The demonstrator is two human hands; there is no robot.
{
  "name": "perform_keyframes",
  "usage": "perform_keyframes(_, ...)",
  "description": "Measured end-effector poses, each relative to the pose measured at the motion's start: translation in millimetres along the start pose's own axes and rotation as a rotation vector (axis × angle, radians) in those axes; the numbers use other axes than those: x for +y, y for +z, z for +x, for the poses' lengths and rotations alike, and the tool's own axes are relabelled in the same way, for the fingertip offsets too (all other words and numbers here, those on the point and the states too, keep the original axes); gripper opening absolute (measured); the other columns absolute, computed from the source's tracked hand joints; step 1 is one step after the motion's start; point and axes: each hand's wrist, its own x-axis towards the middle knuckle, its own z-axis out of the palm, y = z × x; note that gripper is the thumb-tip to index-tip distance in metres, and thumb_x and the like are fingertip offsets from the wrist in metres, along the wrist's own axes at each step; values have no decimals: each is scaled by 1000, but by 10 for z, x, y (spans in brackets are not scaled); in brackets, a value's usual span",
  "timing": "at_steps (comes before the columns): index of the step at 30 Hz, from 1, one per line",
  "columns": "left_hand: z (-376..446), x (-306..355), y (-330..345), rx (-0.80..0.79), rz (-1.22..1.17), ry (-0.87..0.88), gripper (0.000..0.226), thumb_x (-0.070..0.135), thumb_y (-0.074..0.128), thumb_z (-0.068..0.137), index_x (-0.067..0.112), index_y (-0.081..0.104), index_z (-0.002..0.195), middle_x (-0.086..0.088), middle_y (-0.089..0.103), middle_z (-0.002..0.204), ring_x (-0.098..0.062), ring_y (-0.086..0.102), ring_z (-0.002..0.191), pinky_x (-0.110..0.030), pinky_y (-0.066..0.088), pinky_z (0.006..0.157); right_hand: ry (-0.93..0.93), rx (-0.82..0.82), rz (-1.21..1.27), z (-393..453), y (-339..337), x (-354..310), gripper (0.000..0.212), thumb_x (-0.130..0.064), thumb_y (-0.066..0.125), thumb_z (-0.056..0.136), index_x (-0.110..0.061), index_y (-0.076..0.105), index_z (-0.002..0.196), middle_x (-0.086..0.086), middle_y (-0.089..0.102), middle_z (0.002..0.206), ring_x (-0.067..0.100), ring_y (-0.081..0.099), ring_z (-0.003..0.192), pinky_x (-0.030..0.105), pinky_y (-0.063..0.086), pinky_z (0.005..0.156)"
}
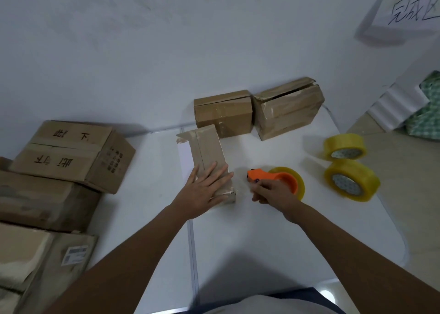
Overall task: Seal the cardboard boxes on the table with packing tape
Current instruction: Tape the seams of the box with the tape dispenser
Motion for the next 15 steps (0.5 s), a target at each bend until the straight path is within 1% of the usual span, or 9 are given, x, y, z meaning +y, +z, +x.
perform_keyframes(2,15,-1,74,43,114,6,63,57,25,103,30,13,159,4,12,166,-22,6,154,-58,17,119,-46,66,-67,21,25,53,19,-24,61,96,-17,67,79,1,70,77,10,64,78,23,50,75)
perform_keyframes(3,28,3,97,62,142,0,64,54,27,103,27,14,159,1,15,166,-24,11,153,-59,21,117,-62,98,-86,30,47,82,20,-23,61,96,-18,67,78,0,69,77,11,63,78,25,50,75)
perform_keyframes(6,30,12,125,74,165,-4,73,53,45,98,26,15,159,-1,17,165,-26,12,153,-59,24,116,-105,186,-110,41,111,145,20,-23,61,96,-18,66,77,0,68,76,11,60,75,29,50,77)
perform_keyframes(8,16,18,99,73,116,-17,81,57,55,91,28,20,158,2,19,165,-24,11,153,-59,22,117,-138,229,-126,28,147,164,21,-23,61,95,-19,65,75,-3,65,73,8,56,70,27,46,73)
perform_keyframes(9,28,37,74,83,71,-34,80,61,55,89,28,25,156,4,22,163,-23,12,153,-59,20,118,-154,247,-135,21,159,165,22,-24,62,95,-18,64,74,-3,64,71,7,54,67,24,43,69)
perform_keyframes(11,81,115,38,124,-8,-93,70,66,47,90,28,40,149,5,33,158,-22,19,151,-58,19,119,-182,276,-173,31,173,186,25,-29,64,93,-12,65,74,0,62,68,7,49,62,21,37,61)
perform_keyframes(13,122,184,43,147,6,-130,61,63,38,94,26,49,142,2,42,152,-25,27,148,-58,23,117,-192,295,-209,52,185,202,29,-33,66,92,-8,65,77,1,60,66,7,46,59,19,33,57)
perform_keyframes(15,141,196,81,139,66,-124,58,58,34,97,23,52,139,-2,47,149,-29,33,145,-61,28,114,-205,310,-228,78,191,196,31,-34,66,91,-6,64,77,-3,56,62,6,44,58,19,32,57)
